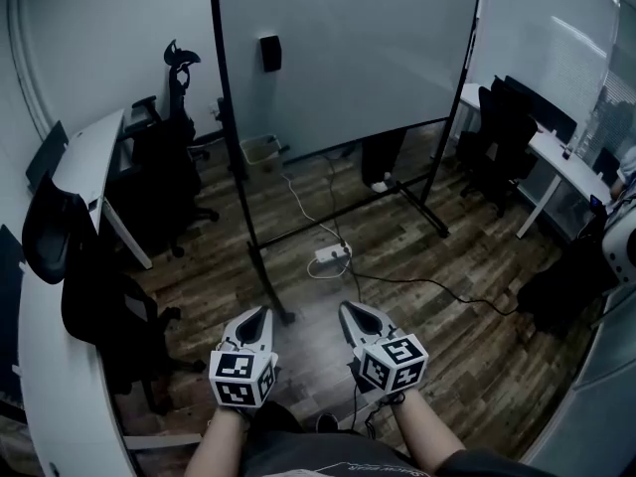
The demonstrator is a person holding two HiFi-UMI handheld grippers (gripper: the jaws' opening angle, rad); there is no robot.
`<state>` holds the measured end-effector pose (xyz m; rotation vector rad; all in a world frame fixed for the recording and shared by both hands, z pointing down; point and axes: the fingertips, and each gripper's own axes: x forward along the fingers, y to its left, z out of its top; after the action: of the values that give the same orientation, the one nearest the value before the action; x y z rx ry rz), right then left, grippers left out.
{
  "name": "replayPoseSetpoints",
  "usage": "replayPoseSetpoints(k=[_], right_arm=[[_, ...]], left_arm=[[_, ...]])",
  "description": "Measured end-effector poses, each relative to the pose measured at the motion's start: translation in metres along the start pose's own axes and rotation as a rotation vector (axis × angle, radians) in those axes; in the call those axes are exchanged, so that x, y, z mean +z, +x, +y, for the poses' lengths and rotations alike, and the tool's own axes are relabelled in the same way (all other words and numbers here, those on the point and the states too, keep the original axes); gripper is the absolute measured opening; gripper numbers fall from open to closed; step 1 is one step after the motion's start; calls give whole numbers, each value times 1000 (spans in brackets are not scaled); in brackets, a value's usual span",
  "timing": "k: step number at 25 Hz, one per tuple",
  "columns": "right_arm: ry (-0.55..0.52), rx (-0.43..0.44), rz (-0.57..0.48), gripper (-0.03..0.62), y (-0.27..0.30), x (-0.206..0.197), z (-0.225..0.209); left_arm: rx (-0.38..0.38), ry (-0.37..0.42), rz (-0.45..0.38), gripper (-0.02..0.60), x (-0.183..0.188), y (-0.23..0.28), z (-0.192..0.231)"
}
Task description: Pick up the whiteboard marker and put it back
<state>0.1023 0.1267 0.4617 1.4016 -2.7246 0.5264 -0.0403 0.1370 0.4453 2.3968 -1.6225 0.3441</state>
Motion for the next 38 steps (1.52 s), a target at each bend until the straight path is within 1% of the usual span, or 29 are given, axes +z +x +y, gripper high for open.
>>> replayPoseSetpoints(k=[5, 8, 13, 16, 22, 28, 33, 38], right_arm=[[21, 3, 9, 22, 2, -4, -12], [10, 4, 18, 23, 11, -4, -17], [-42, 16, 25, 23, 28, 4, -20], [-43, 17, 27, 23, 41, 9, -22], [-55, 9, 46, 23, 79, 19, -32], [-71, -1, 39, 23, 126, 39, -45], [-91, -5, 60, 23, 171, 50, -57], [-86, -19, 55, 23, 215, 70, -64]], left_arm=[[27, -4, 1, 12, 3, 0, 2], [38, -10, 4, 14, 3, 6, 6], [44, -28, 3, 12, 2, 23, 20], [45, -46, -2, 12, 5, 38, 32], [19, -73, -19, 14, 16, 76, 51], [-10, -75, -29, 13, 31, 116, 77], [-35, -82, -24, 13, 43, 153, 101], [-57, -80, -28, 12, 58, 182, 128]])
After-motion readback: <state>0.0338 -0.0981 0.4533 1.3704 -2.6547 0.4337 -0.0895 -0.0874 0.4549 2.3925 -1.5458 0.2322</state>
